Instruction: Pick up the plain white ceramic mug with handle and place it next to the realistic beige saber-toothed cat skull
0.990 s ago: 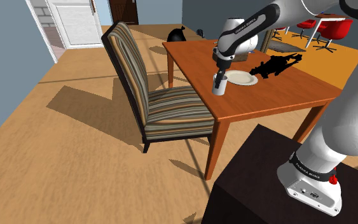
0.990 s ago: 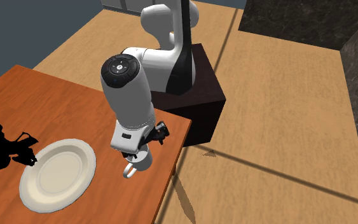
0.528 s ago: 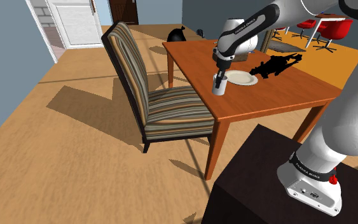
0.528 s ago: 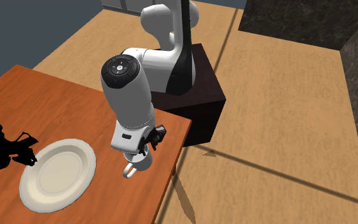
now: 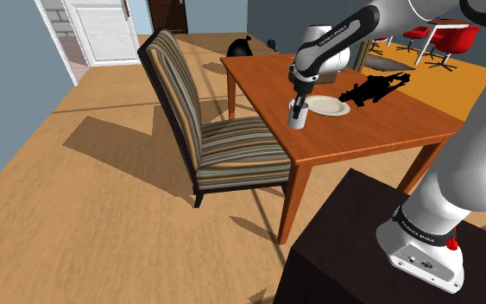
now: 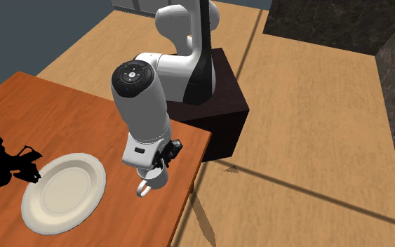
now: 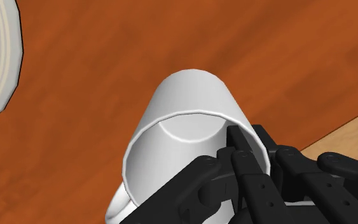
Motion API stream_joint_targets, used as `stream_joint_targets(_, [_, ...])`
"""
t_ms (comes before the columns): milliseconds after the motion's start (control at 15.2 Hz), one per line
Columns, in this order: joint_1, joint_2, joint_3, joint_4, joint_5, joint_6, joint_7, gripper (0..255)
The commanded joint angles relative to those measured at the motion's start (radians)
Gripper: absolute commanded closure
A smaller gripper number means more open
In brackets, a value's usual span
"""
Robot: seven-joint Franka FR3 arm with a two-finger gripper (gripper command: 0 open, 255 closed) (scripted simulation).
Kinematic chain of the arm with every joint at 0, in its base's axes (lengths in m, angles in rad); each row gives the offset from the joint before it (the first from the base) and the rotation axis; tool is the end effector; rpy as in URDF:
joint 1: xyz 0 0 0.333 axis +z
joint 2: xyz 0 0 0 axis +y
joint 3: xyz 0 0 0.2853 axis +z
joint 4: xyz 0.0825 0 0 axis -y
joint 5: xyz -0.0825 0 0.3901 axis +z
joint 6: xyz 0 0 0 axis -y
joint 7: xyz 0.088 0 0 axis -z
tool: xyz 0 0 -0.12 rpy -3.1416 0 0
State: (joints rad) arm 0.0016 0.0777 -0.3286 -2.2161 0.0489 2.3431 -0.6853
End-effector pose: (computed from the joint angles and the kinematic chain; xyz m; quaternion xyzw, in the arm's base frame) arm 0.5168 -0.1743 0.3015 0.9863 0.1626 0.0262 0.0083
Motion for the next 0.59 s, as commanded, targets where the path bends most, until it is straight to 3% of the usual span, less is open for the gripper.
stream_joint_targets(0, [0.001, -0.008, 0.0, 0.005, -0.004, -0.012, 0.003, 255])
stream_joint_targets(528, [0.003, -0.067, -0.001, 0.053, -0.032, -0.116, 0.024, 255])
